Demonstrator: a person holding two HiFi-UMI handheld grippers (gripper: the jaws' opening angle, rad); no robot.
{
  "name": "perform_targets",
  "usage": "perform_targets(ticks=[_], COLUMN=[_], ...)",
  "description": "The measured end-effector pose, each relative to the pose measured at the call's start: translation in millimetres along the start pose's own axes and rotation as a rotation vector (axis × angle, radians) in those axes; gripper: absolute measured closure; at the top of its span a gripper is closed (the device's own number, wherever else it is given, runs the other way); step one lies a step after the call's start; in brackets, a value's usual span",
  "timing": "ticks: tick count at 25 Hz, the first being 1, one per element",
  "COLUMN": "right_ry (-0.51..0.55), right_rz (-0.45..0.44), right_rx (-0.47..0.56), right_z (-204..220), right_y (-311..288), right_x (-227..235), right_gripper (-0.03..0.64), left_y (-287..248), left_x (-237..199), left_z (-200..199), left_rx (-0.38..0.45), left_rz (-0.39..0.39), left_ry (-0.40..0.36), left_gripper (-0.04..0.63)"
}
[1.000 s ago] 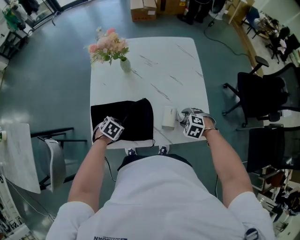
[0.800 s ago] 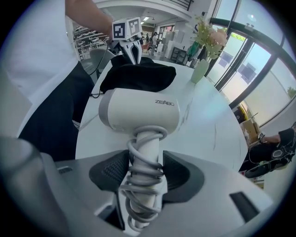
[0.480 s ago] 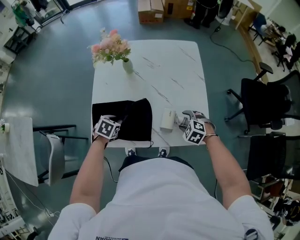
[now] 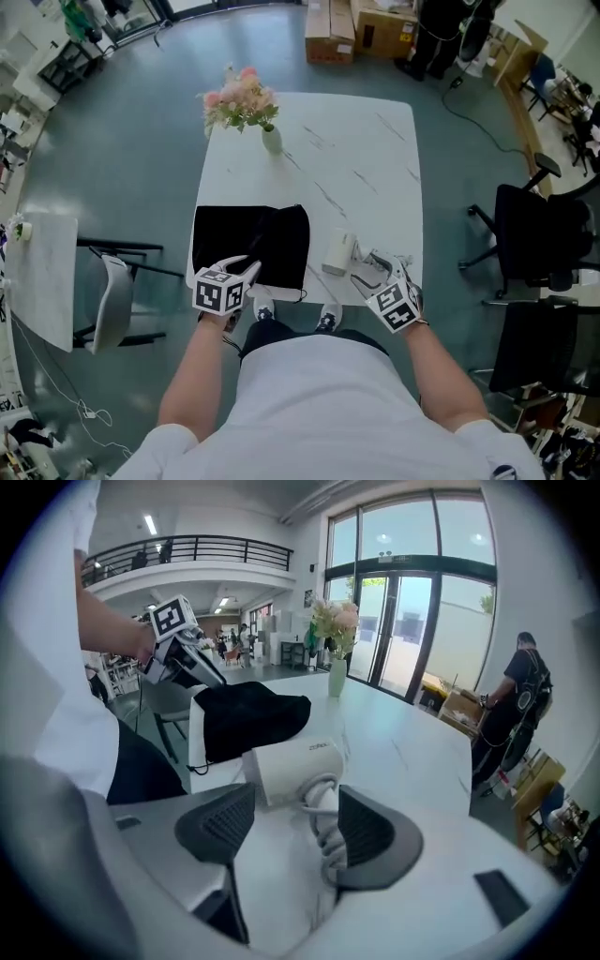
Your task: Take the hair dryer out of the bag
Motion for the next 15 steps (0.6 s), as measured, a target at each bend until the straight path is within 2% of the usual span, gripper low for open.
perform_targets(ticks=[2,3,6,10,15], right_ry=[0.002,-0.008,-0.087,-0.277,-0.289], right_rz=[-0.042,-0.059,-0.068,-0.112,-0.076], right_rx=[0.033,0.057,0.145,0.202,0.222], right_z=[-4,-7,-18,-27,-42], right_y=[2,3,14,24,33], right_x=[-13,-18,-28,-37,-60], right_gripper=[0.332,0.359,0.579,0.6,0.6], left_y=[7,10,20,33,57], left_x=[7,10,21,32,38], left_z=[-1,-1,0,-1,14], left_rx=[0.027,0.034,0.044,0.066,0.076], left_rz=[-0.005,-0.005,0.002,0.02,0.06], left_ry=[-0.019,-0.031,-0.059,-0.12,-0.16], left_gripper=[0.494,0.517,0.568,0.578,0.578])
Point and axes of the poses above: the fingertips, and each gripper's own axes: y backward along the fingers, x to its right, z out of its underside, the point moved 6 cm from there along y, backward along the fingers, and after that the axes turned 4 degrees about -x, right-handed, at the moved point
